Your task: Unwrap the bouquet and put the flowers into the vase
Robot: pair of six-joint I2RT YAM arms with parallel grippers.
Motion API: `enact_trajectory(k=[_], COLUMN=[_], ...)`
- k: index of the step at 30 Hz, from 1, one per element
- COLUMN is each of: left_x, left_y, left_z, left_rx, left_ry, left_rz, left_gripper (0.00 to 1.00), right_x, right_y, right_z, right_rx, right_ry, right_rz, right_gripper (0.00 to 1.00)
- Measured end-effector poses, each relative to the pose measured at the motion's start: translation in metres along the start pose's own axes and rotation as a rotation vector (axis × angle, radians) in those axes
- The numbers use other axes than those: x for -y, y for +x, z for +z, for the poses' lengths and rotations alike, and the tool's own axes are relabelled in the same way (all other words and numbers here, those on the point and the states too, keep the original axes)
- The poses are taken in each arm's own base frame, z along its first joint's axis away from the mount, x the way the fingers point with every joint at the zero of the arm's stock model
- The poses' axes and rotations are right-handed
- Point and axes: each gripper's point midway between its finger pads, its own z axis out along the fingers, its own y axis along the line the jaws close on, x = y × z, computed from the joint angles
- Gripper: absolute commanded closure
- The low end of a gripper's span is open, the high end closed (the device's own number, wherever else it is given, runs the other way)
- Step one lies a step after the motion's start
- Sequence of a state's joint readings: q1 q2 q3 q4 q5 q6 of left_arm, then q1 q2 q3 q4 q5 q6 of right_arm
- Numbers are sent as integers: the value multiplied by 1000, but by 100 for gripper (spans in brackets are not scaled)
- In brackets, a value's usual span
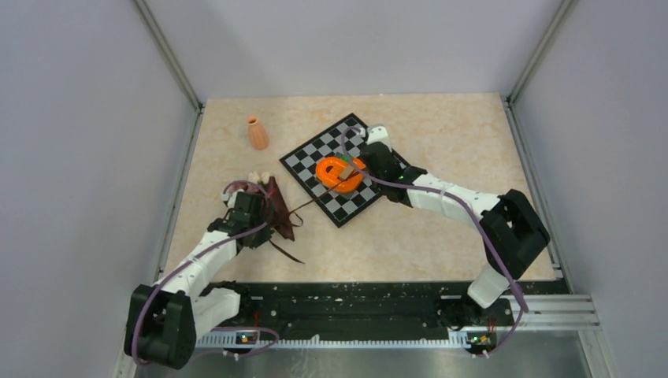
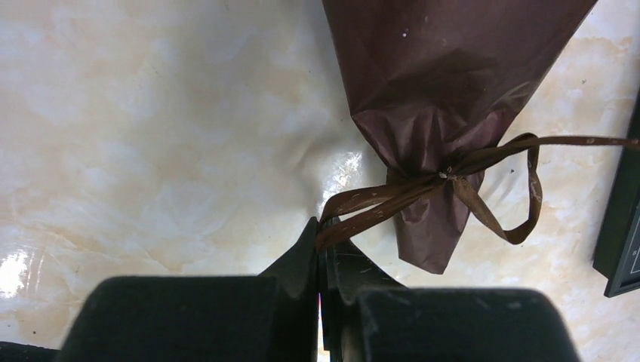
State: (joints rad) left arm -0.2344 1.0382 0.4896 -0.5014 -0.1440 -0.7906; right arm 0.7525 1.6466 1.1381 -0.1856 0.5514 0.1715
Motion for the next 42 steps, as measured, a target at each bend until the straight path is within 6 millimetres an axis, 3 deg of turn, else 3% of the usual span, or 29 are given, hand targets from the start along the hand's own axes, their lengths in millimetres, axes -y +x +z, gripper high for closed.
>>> enact_trajectory(k=[9, 22, 31, 42], left_x=[-2, -4, -4, -6], left_y=[-5, -6, -8, -13], left_z=[-2, -3, -4, -6], left_rx=[5, -9, -8, -6], left_ry=[14, 19, 32, 48], left_rz=[-6, -18, -24, -45], left_gripper=[100, 100, 100, 100], right_x=[23, 35, 37, 36], right_y=[6, 8, 8, 22], right_z=[12, 18, 21, 28], right_rx=[-14, -22, -22, -52], right_ry=[60, 88, 88, 86], right_rz=[6, 23, 30, 23], right_gripper=[100, 100, 100, 100])
